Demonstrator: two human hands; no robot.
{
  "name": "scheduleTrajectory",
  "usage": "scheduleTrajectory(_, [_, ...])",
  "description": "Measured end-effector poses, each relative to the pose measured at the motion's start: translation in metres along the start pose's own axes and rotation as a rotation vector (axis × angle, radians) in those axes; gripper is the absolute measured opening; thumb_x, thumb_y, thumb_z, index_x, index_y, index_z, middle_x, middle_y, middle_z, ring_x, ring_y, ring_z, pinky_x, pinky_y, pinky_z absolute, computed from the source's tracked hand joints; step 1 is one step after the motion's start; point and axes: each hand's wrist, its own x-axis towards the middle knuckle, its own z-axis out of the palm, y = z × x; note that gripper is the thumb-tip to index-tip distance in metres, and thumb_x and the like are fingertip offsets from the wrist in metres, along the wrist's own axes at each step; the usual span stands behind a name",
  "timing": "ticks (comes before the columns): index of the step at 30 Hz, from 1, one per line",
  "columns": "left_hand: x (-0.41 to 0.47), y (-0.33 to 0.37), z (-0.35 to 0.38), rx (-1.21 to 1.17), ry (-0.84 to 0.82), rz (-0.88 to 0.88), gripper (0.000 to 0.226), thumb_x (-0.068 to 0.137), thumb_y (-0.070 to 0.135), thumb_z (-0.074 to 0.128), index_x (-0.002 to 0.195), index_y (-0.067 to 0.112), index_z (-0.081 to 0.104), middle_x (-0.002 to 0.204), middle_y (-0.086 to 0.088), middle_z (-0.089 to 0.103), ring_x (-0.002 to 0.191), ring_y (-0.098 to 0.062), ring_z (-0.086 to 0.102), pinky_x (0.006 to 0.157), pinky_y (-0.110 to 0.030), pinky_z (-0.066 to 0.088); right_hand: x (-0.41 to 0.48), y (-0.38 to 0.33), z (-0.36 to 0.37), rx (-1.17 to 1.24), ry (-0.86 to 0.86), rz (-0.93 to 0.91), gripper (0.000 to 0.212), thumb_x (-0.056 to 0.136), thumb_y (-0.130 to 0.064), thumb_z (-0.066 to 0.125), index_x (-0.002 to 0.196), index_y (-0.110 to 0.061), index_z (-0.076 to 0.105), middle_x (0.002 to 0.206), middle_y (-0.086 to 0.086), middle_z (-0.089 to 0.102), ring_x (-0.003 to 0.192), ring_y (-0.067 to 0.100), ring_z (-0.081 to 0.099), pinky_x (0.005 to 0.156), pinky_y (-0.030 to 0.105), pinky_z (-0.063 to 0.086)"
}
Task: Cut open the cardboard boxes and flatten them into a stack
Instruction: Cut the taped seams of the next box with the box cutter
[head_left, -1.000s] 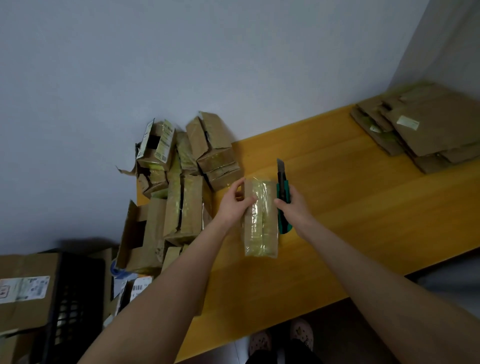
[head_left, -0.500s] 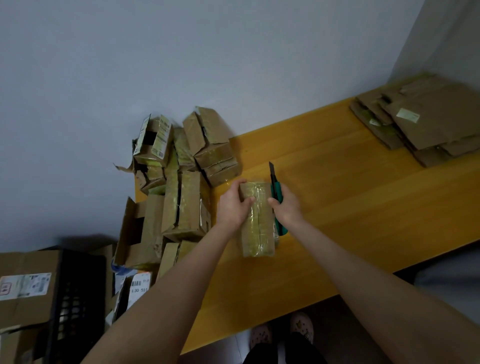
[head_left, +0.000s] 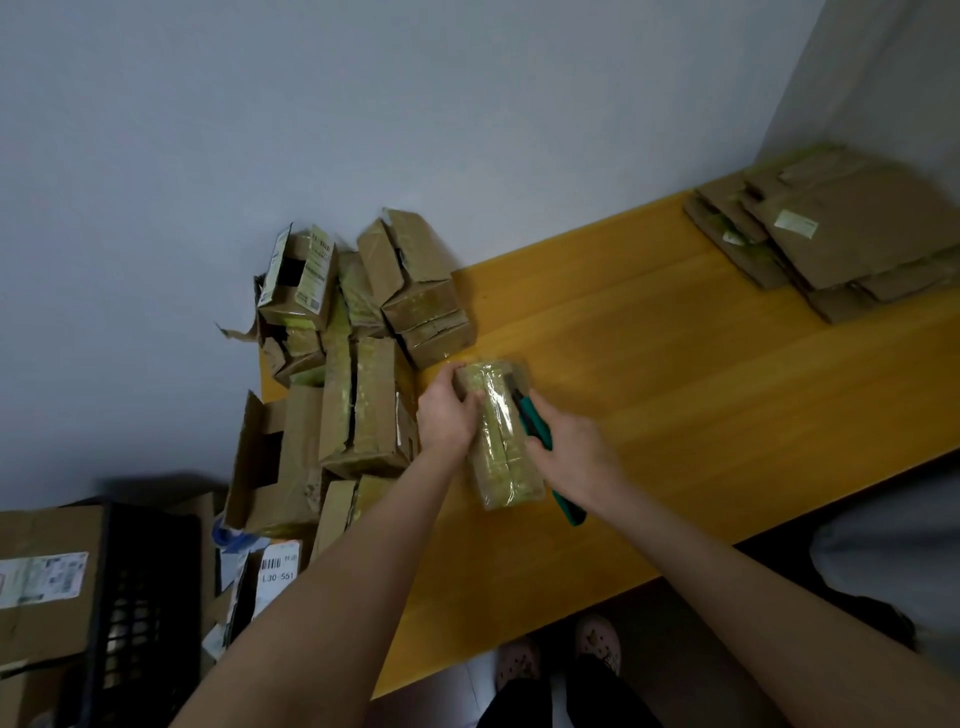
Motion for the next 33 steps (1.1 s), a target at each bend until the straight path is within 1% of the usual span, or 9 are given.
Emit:
scheduleTrajectory(2, [0.0, 0.001, 0.002, 0.0, 0.005, 0.001, 0.045, 0.088, 0.019, 0.069, 0.13, 0.02, 0.055, 0.12, -0.009, 0.065, 0.111, -0.027, 0.061, 0.095, -0.041, 0.05, 0.002, -0.005, 0.002, -0.022, 0.0, 0.008, 0.061, 0.096, -0.025, 0.049, 0.151, -0.026, 0.024, 0.101, 0.007, 0.063, 0.079, 0.02, 0.057, 0.063, 0.027, 0.042])
scheduleTrajectory(5, [0.0, 0.0, 0.002, 0.006, 0.014, 0.002, 0.043, 0.087, 0.018, 0.069, 0.129, 0.02, 0.057, 0.119, -0.009, 0.066, 0.111, -0.028, 0.061, 0.095, -0.04, 0.05, 0.007, -0.01, 0.002, -0.069, -0.015, 0.027, 0.06, 0.095, -0.026, 0.049, 0.151, -0.027, 0.028, 0.105, 0.009, 0.064, 0.082, 0.023, 0.058, 0.066, 0.028, 0.044])
scheduleTrajectory(8, [0.003, 0.001, 0.002, 0.026, 0.042, -0.002, 0.036, 0.09, 0.018, 0.067, 0.125, 0.021, 0.061, 0.117, -0.007, 0.067, 0.104, -0.026, 0.064, 0.089, -0.035, 0.049, 0.009, -0.012, 0.004, -0.136, -0.015, 0.035, 0.058, 0.095, -0.028, 0.049, 0.15, -0.029, 0.028, 0.105, 0.009, 0.065, 0.086, 0.026, 0.062, 0.065, 0.029, 0.042])
scheduleTrajectory(13, [0.008, 0.002, -0.001, 0.014, 0.098, -0.08, 0.017, 0.093, 0.021, 0.062, 0.108, 0.019, 0.07, 0.107, -0.002, 0.07, 0.1, -0.023, 0.064, 0.078, -0.028, 0.045, 0.009, -0.016, 0.008, -0.198, -0.025, 0.052, 0.058, 0.095, -0.028, 0.049, 0.149, -0.03, 0.028, 0.105, 0.008, 0.065, 0.088, 0.027, 0.063, 0.063, 0.029, 0.045])
scheduleTrajectory(17, [0.013, 0.006, -0.003, -0.039, 0.12, -0.103, 0.012, 0.093, 0.018, 0.06, 0.097, 0.018, 0.072, 0.103, 0.0, 0.071, 0.097, -0.02, 0.064, 0.076, -0.026, 0.045, 0.008, -0.018, 0.01, -0.198, -0.002, 0.044, 0.057, 0.096, -0.031, 0.049, 0.149, -0.028, 0.029, 0.1, 0.007, 0.066, 0.08, 0.026, 0.063, 0.063, 0.03, 0.045])
scheduleTrajectory(21, [0.018, 0.014, -0.007, -0.041, 0.135, -0.049, 0.013, 0.093, 0.016, 0.059, 0.092, 0.019, 0.071, 0.099, 0.003, 0.071, 0.093, -0.018, 0.064, 0.074, -0.024, 0.042, 0.009, -0.02, 0.004, -0.182, 0.032, 0.038, 0.057, 0.095, -0.03, 0.049, 0.149, -0.027, 0.03, 0.083, 0.001, 0.057, 0.063, 0.018, 0.05, 0.056, 0.028, 0.042])
scheduleTrajectory(26, [0.026, 0.033, -0.015, -0.021, 0.192, 0.076, 0.013, 0.094, 0.015, 0.059, 0.094, 0.017, 0.071, 0.101, 0.004, 0.071, 0.094, -0.015, 0.063, 0.076, -0.022, 0.042, 0.017, -0.025, -0.008, -0.216, 0.069, 0.016, 0.057, 0.097, -0.03, 0.045, 0.15, -0.026, 0.026, 0.082, -0.001, 0.051, 0.059, 0.015, 0.05, 0.043, 0.027, 0.037])
scheduleTrajectory(30, [0.022, 0.029, -0.013, -0.042, 0.222, 0.065, 0.012, 0.093, 0.014, 0.059, 0.092, 0.016, 0.071, 0.101, 0.003, 0.071, 0.095, -0.017, 0.064, 0.076, -0.023, 0.043, 0.01, -0.025, -0.005, -0.281, 0.035, 0.009, 0.057, 0.098, -0.03, 0.043, 0.151, -0.025, 0.024, 0.082, -0.001, 0.049, 0.064, 0.019, 0.051, 0.049, 0.031, 0.038])
scheduleTrajectory(33, [0.019, 0.029, -0.01, -0.046, 0.228, 0.073, 0.011, 0.093, 0.015, 0.06, 0.09, 0.016, 0.07, 0.1, 0.002, 0.071, 0.095, -0.017, 0.065, 0.076, -0.023, 0.044, 0.006, -0.022, 0.001, -0.33, -0.019, 0.036, 0.057, 0.099, -0.032, 0.042, 0.151, -0.025, 0.022, 0.092, 0.004, 0.061, 0.069, 0.023, 0.057, 0.053, 0.033, 0.043])
